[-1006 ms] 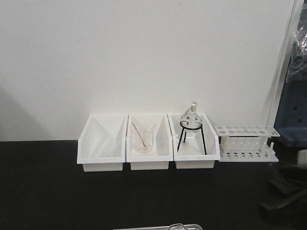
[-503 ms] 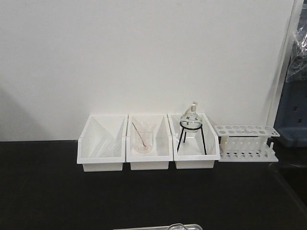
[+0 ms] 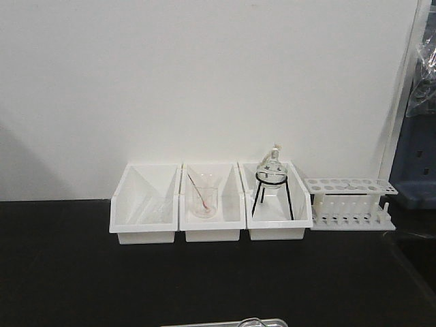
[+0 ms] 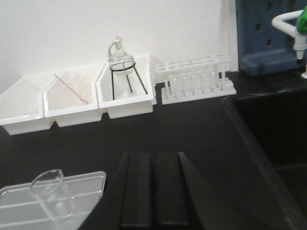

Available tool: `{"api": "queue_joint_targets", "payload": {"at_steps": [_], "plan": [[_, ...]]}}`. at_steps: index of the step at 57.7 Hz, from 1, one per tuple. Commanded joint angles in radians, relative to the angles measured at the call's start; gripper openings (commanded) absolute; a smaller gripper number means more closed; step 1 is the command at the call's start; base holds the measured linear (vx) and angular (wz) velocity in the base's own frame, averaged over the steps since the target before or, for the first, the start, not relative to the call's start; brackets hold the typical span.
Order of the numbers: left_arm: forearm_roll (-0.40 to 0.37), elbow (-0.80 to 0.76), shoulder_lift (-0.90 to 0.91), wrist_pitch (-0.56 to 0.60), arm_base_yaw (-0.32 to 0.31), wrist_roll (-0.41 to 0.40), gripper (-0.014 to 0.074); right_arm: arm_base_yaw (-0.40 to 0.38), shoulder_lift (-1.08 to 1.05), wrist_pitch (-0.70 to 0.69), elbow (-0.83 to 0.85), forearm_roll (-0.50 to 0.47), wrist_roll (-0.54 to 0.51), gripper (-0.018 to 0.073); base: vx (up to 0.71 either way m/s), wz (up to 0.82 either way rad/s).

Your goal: Move beaker to silver tray on left bench

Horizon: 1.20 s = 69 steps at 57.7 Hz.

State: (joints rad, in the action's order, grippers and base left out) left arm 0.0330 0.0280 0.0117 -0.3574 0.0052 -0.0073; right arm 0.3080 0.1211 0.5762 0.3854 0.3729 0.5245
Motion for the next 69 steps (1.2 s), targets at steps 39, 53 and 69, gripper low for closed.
{"api": "queue_joint_targets", "payload": {"at_steps": [39,53,69], "plan": [[-0.002,0.028,0.016,0.077,-0.006,-0.001,0.0001,-0.301,-0.148,-0.379,-0.427,-0.246,-0.263,-0.0006,0.00,0.00],[-0.002,0.028,0.016,0.077,-0.006,-0.001,0.0001,-0.301,-0.148,-0.380,-0.427,-0.246,-0.263,-0.0006,0.00,0.00],[-0.002,0.028,0.016,0.077,-0.006,-0.001,0.0001,-0.301,-0.148,-0.380,-0.427,-0.246,-0.263,-0.0006,0.00,0.00]]}}
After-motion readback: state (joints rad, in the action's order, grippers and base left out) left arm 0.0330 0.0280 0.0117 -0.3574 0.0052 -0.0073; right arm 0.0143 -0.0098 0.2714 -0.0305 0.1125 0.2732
